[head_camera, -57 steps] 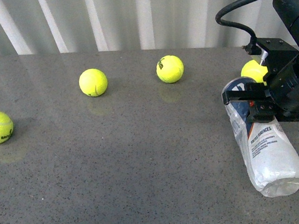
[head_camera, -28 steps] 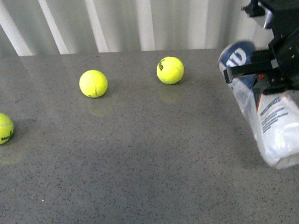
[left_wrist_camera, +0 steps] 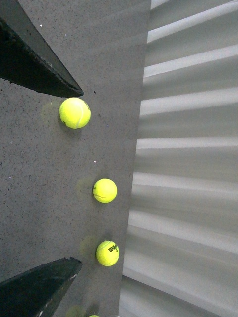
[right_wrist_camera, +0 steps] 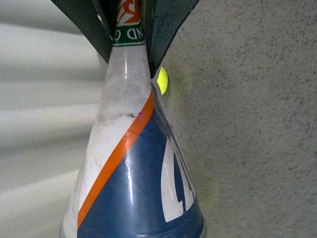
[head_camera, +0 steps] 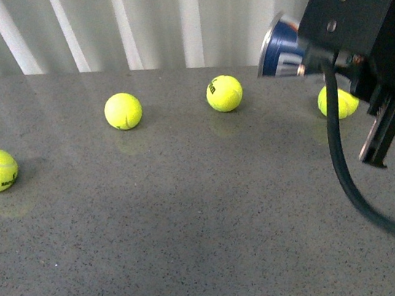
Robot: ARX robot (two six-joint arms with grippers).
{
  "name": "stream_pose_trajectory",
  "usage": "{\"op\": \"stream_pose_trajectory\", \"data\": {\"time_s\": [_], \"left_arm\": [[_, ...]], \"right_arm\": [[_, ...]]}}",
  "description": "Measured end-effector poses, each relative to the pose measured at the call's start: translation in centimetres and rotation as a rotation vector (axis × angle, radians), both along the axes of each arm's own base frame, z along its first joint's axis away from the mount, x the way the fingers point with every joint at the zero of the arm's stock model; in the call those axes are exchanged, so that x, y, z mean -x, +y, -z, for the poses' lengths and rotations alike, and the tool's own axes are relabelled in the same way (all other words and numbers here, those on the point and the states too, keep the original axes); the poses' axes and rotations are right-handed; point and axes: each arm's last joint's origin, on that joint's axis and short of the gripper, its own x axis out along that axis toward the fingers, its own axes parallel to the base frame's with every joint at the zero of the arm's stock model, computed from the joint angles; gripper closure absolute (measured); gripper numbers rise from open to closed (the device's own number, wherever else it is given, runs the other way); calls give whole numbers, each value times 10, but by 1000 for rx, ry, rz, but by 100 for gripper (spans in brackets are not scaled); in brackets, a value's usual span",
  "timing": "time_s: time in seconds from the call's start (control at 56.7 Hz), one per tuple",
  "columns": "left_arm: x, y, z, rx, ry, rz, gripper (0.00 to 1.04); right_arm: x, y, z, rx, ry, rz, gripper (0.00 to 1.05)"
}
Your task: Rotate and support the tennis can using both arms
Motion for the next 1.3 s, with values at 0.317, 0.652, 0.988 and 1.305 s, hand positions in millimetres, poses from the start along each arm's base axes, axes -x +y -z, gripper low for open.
{"op": "stream_pose_trajectory", "data": {"time_s": [0.317,0.652,0.988,1.305], "left_arm": [[0,0,0,0,0,0,7],[0,0,0,0,0,0,7],[0,0,0,0,0,0,7],[0,0,0,0,0,0,7]], "right_arm": [[3,30,41,56,38,-223,99],[-25,79,60,11,100,-322,99],[-49,93,83,61,159,-358,99],[-52,89,99,73,162,-358,99]]}}
